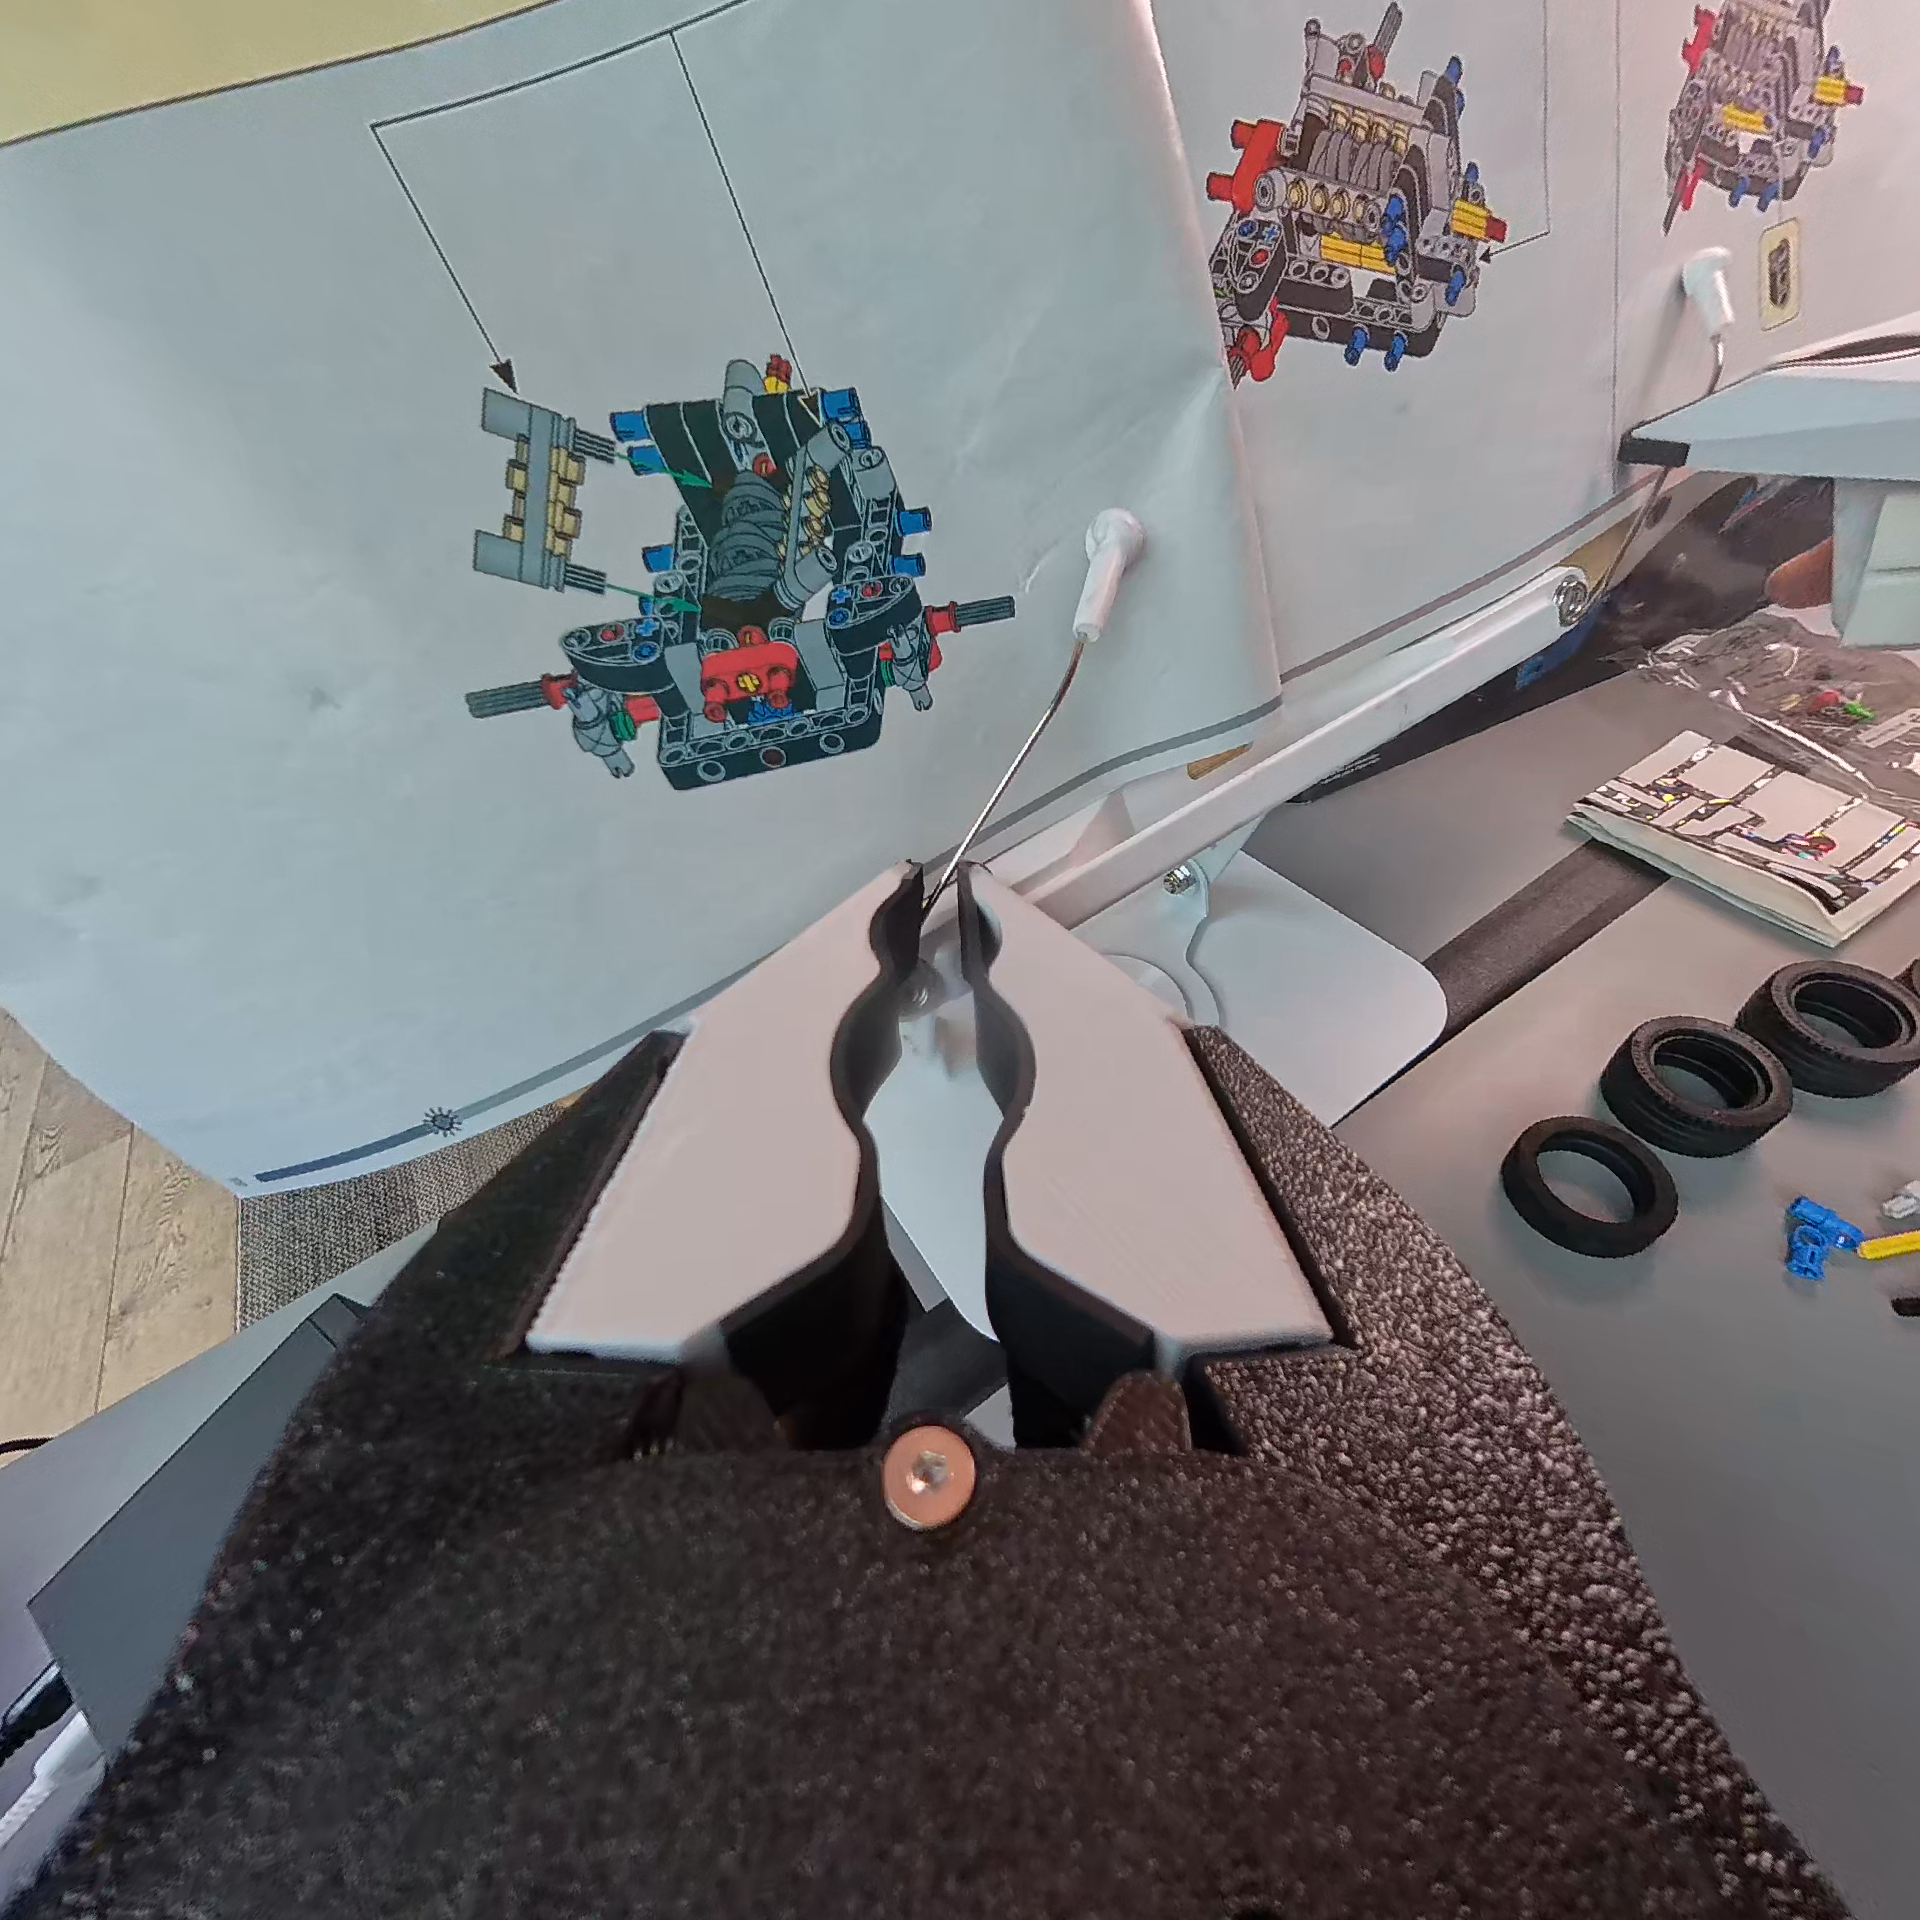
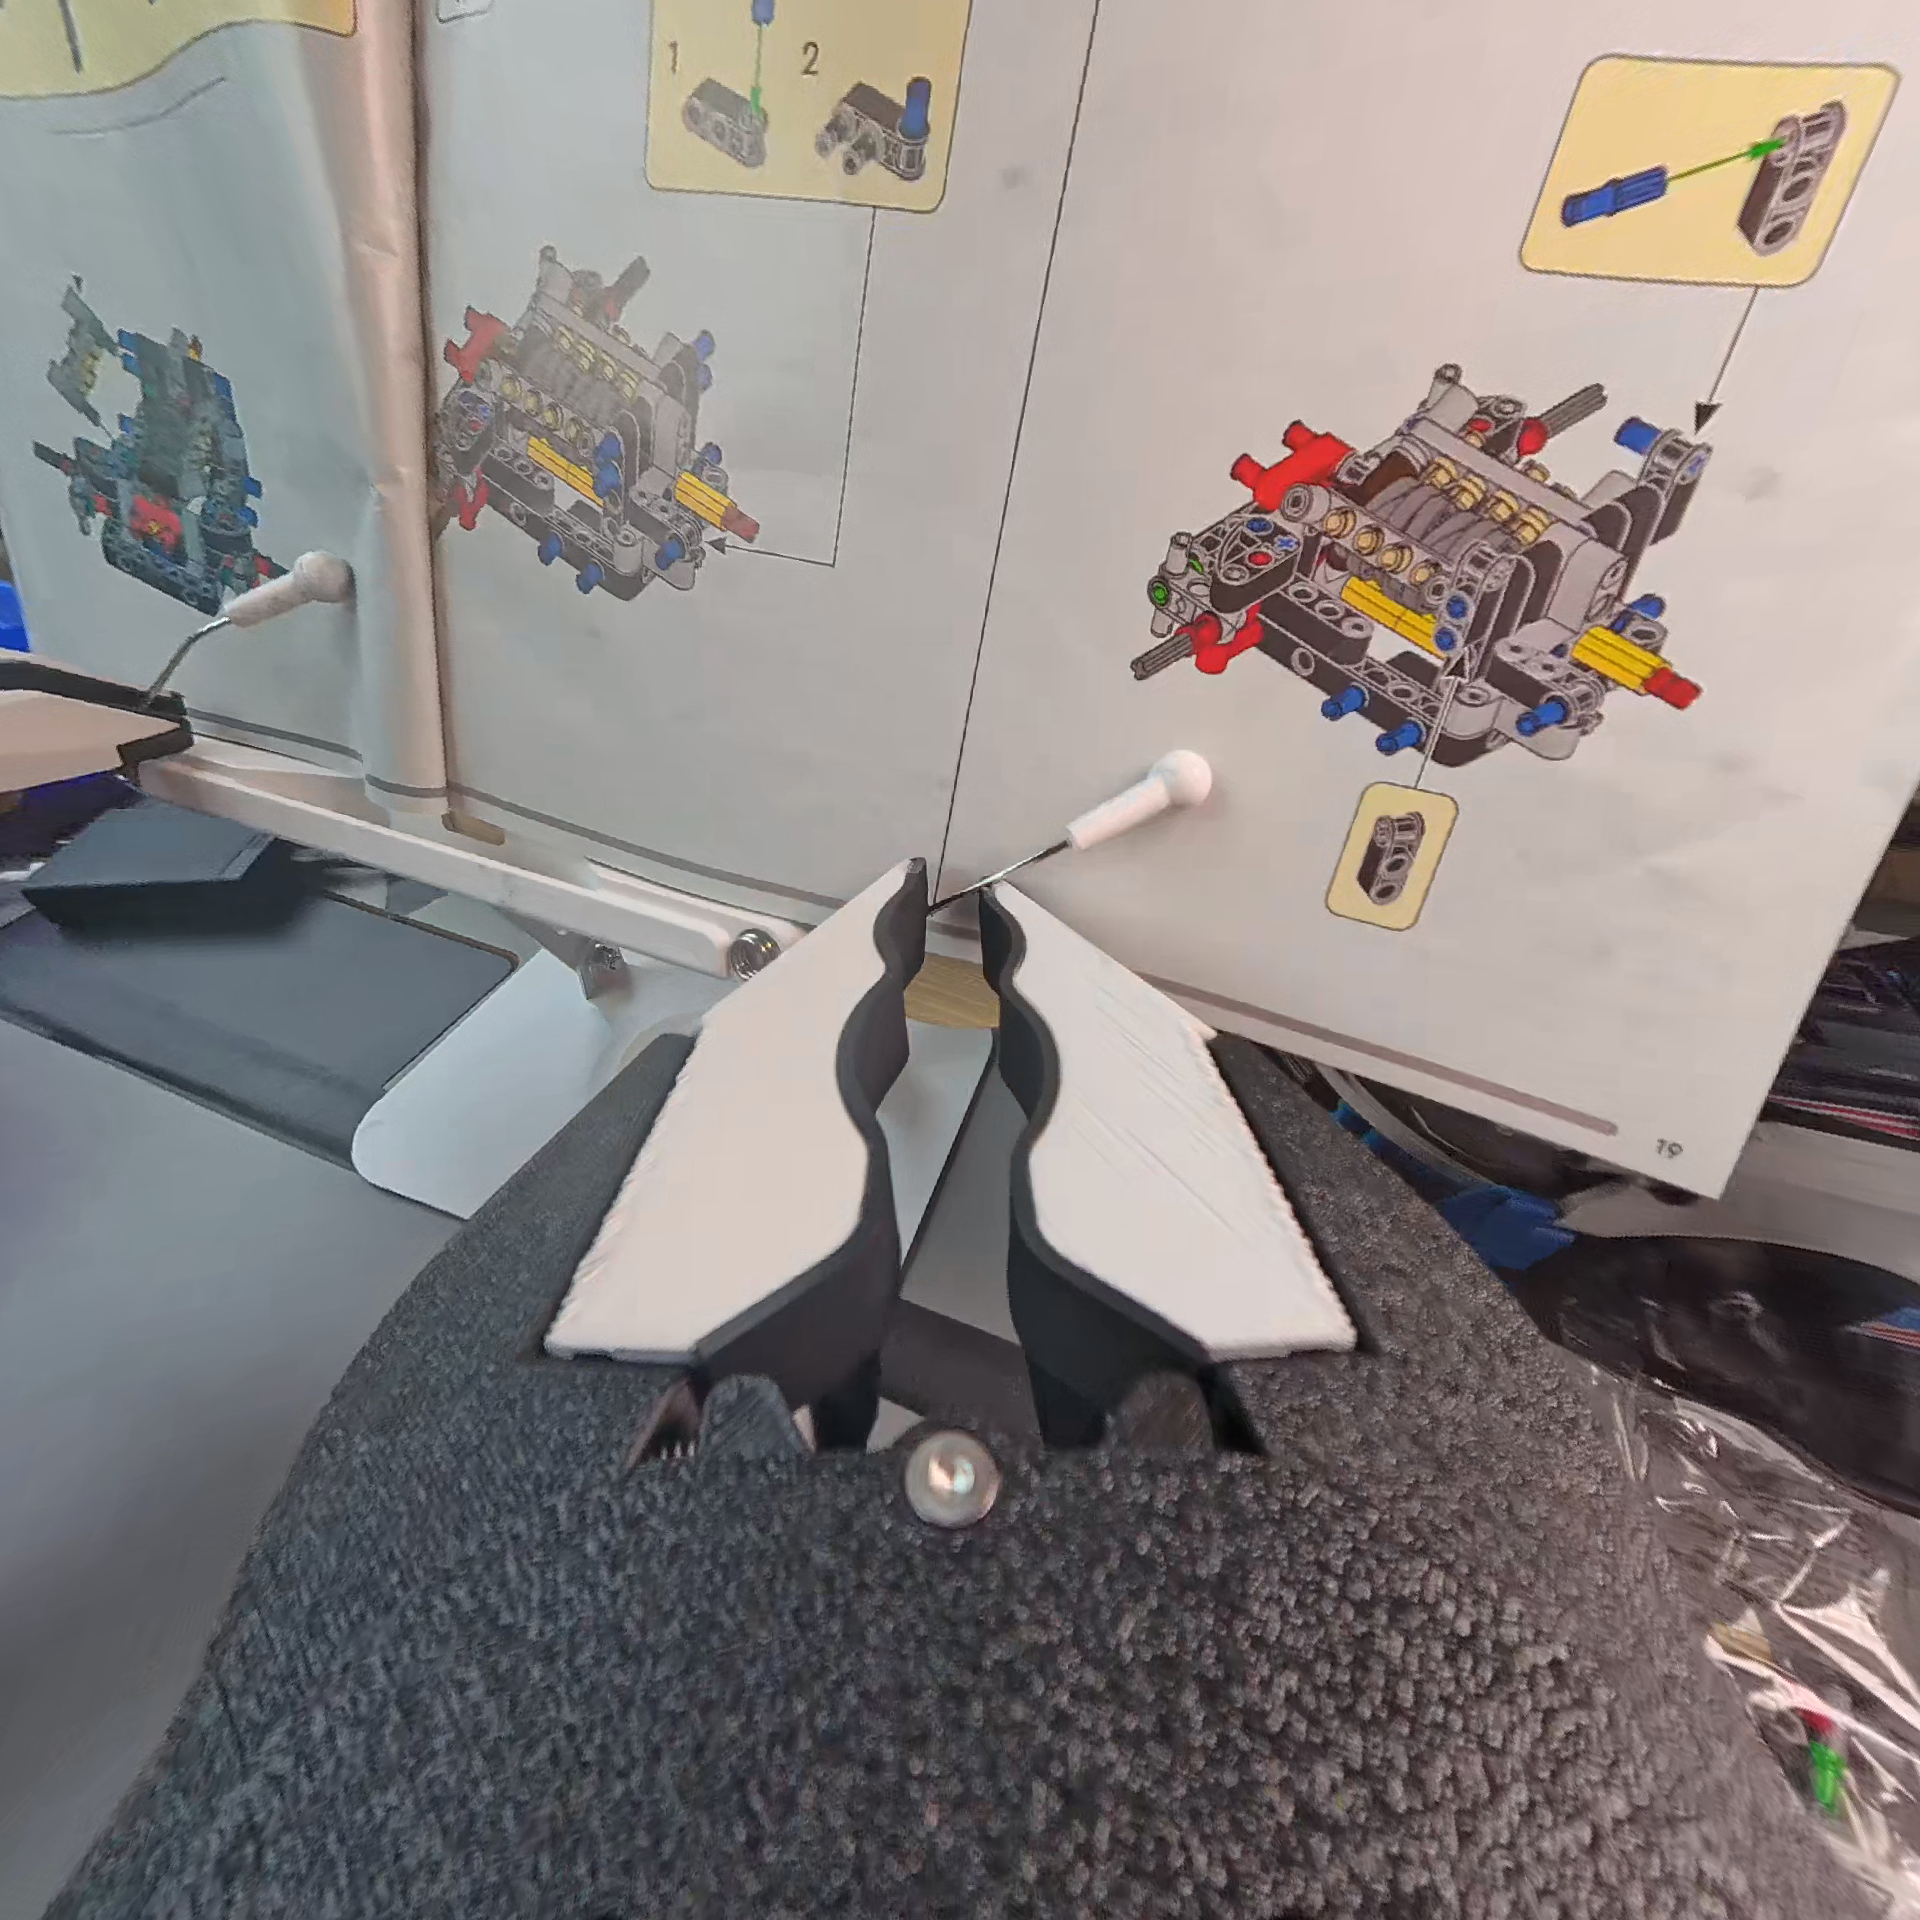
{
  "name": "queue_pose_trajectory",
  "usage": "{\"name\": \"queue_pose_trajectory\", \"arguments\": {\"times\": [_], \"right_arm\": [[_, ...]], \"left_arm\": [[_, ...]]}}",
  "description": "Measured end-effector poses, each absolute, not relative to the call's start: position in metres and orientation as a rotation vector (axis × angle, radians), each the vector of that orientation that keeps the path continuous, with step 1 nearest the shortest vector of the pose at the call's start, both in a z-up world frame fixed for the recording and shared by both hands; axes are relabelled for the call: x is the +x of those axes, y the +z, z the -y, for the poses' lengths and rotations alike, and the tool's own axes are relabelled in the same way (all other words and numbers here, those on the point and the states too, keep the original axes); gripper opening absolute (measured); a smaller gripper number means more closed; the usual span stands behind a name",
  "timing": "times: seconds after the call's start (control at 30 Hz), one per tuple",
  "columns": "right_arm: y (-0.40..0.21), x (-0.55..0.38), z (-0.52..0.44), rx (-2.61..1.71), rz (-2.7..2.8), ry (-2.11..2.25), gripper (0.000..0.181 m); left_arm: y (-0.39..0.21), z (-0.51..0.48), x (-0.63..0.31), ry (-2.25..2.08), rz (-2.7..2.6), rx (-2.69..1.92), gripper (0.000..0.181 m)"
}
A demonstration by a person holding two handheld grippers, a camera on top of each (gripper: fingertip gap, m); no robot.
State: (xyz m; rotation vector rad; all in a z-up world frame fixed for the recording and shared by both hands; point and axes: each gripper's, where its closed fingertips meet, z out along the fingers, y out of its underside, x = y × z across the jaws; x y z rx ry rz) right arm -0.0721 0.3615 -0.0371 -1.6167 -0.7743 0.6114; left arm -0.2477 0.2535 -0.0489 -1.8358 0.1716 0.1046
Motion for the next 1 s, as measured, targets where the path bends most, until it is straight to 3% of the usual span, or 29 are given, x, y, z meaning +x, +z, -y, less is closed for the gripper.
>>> {"name": "queue_pose_trajectory", "arguments": {"times": [0.13, 0.47, 0.6, 0.63, 0.87, 1.0], "right_arm": [[-0.047, -0.067, -0.359, -1.720, 0.695, 0.772, 0.011], [-0.075, -0.051, -0.342, -1.854, 0.362, 1.292, 0.030], [-0.040, -0.048, -0.329, -1.668, 0.520, 0.909, 0.038], [-0.027, -0.061, -0.317, -1.606, 0.617, 0.844, 0.039], [0.012, -0.179, -0.275, -1.311, 1.130, 0.390, 0.044], [0.015, -0.227, -0.288, -1.189, 1.175, 0.082, 0.078]], "left_arm": [[-0.048, -0.254, -0.245, 0.126, -0.192, -1.833, 0.022], [-0.049, -0.258, -0.242, 0.153, -0.244, -1.849, 0.022], [-0.047, -0.258, -0.244, 0.159, -0.220, -1.843, 0.018], [-0.045, -0.258, -0.247, 0.163, -0.192, -1.830, 0.005], [-0.041, -0.245, -0.274, -0.245, 0.196, -1.731, 0.002], [-0.051, -0.236, -0.280, -0.615, 0.503, -1.626, 0.002]]}}
